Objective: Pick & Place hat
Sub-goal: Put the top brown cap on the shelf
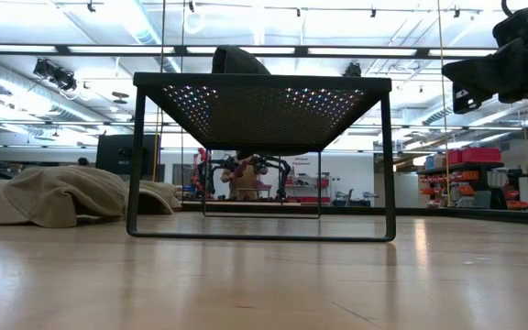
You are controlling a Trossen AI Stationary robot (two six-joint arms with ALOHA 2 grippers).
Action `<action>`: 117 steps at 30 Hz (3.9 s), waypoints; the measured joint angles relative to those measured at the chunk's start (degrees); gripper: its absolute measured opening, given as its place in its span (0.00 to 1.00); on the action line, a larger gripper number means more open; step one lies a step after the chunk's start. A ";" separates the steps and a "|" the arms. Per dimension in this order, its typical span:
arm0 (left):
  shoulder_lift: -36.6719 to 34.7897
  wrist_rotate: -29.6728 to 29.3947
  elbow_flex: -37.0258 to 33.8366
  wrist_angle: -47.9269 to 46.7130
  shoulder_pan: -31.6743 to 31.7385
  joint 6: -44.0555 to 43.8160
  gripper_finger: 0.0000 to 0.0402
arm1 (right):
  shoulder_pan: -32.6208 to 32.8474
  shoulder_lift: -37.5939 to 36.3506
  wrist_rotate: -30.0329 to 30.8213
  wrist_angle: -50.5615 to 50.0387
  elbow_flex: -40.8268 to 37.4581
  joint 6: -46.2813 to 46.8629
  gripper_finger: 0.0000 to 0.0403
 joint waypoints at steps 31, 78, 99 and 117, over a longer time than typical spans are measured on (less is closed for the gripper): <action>17.48 -18.48 23.33 -13.96 0.00 6.93 0.12 | 0.01 0.00 0.00 0.03 0.00 0.00 0.02; 34.33 -21.83 25.53 -17.40 32.87 18.86 0.12 | -0.01 0.00 0.00 0.05 0.00 0.00 0.02; 36.70 -15.21 25.49 -23.38 43.76 27.83 0.12 | 0.01 0.00 0.01 0.05 0.00 0.00 0.02; 44.85 -5.37 25.49 -30.25 52.00 18.95 0.12 | 0.00 0.00 0.02 0.05 0.00 0.00 0.02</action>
